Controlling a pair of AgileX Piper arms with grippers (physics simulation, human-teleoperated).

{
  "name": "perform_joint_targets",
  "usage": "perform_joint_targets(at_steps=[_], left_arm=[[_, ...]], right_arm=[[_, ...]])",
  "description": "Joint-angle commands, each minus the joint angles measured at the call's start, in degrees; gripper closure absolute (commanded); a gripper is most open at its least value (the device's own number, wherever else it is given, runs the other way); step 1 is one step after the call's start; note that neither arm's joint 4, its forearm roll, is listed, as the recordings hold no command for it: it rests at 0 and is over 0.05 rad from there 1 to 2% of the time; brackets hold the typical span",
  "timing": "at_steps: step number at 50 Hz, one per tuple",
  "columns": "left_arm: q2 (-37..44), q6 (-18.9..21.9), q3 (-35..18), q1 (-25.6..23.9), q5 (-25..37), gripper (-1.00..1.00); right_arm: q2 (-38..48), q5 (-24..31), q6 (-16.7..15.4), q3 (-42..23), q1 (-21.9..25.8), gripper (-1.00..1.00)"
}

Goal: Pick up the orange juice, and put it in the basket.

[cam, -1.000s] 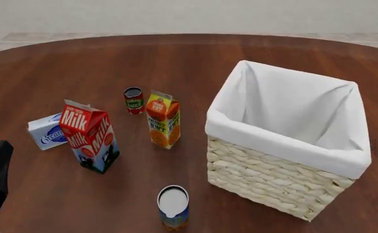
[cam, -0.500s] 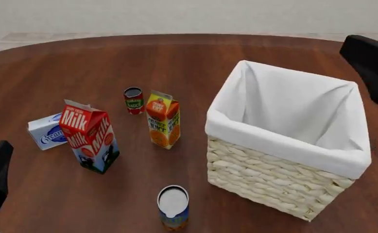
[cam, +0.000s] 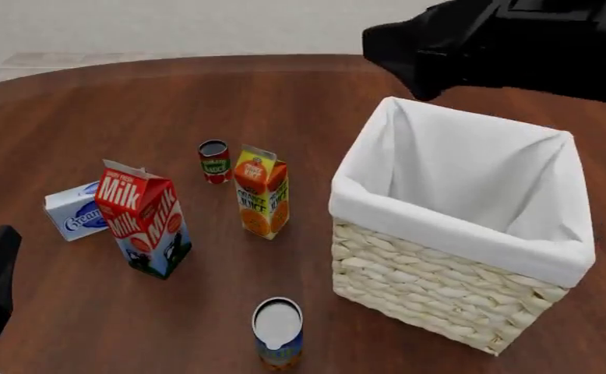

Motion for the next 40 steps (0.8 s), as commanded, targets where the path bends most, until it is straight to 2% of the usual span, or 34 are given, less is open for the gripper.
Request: perform_joint_targets(at_steps=[1,9,10,12,14,19,22,32,37,40], left_arm=[[0.0,0.0,0.0,0.0,0.0,-1.0],[0.0,0.0,0.0,0.0,0.0,-1.0],[0.0,0.0,0.0,0.0,0.0,-1.0],[0.0,0.0,0.0,0.0,0.0,-1.0],[0.0,0.0,0.0,0.0,0.0,-1.0],[0.0,0.0,0.0,0.0,0.0,-1.0],[0.0,0.0,0.0,0.0,0.0,-1.0],[0.0,0.0,0.0,0.0,0.0,-1.0],[0.0,0.0,0.0,0.0,0.0,-1.0],[0.0,0.0,0.0,0.0,0.0,-1.0]], right_arm=[[11.1,6.9,0.3,-11.9,5.4,-1.0],[20.9,13.5,-0.3,-20.9,6.2,-1.0],[22.6,14.8,-1.6,-22.5,6.0,-1.0],[24.4,16.1,-1.6,-25.2,5.5,-1.0],[27.0,18.6,-3.1,-28.2,5.2,-1.0],[32.1,22.8,-3.3,-33.6,5.3,-1.0],[34.6,24.0,-4.7,-34.9,4.6,-1.0],[42.4,26.8,-2.9,-40.7,3.8,-1.0],[47.2,30.1,-5.1,-44.7,2.8,-1.0],[48.4,30.8,-4.7,-43.1,4.1,-1.0]])
